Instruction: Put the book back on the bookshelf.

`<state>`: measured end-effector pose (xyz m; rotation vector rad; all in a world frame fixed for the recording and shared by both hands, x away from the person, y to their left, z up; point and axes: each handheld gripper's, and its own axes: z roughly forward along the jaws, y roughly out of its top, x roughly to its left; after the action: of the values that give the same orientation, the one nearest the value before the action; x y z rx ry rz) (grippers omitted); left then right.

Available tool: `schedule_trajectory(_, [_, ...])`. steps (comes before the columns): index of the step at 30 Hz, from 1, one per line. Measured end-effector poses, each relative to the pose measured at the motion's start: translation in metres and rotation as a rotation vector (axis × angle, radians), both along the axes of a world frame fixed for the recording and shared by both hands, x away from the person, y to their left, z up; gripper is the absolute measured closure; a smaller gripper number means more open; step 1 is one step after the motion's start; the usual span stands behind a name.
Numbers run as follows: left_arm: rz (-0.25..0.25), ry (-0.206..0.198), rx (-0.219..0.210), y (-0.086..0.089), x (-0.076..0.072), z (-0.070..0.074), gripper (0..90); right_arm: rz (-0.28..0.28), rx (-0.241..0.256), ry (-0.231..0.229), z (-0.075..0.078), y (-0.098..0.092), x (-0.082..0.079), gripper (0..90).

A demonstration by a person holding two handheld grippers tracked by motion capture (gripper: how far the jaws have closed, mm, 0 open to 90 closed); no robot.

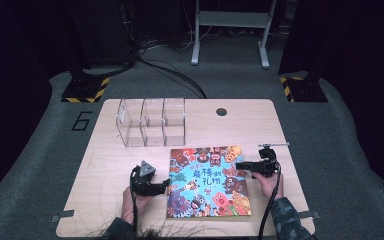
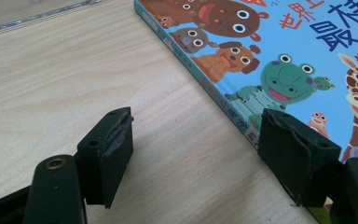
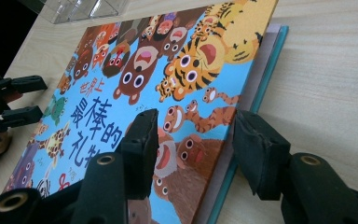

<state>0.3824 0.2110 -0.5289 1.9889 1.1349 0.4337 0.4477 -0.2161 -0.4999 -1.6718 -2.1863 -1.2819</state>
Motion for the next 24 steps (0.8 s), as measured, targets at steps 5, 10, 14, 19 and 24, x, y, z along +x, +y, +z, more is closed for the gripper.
schedule_trajectory(5, [0.000,0.000,0.000,0.000,0.000,0.000,26.5,0.033,-0.018,-0.013,0.003,0.012,-0.004,53.2])
schedule_trajectory(10, [-0.002,0.000,0.000,0.000,0.000,0.000,26.5,0.037,-0.027,-0.018,0.004,0.011,-0.003,53.6])
schedule_trajectory(14, [-0.001,0.001,-0.005,0.000,0.000,0.000,26.3,0.040,-0.031,-0.018,0.009,0.013,-0.003,54.0])
schedule_trajectory(19, [-0.015,0.016,-0.027,0.004,0.002,0.000,21.6,0.049,-0.034,-0.045,0.016,0.013,-0.002,55.0])
schedule_trajectory(24, [-0.024,0.030,-0.070,0.003,0.003,0.000,13.9,0.050,-0.035,-0.051,0.021,0.015,0.000,55.6])
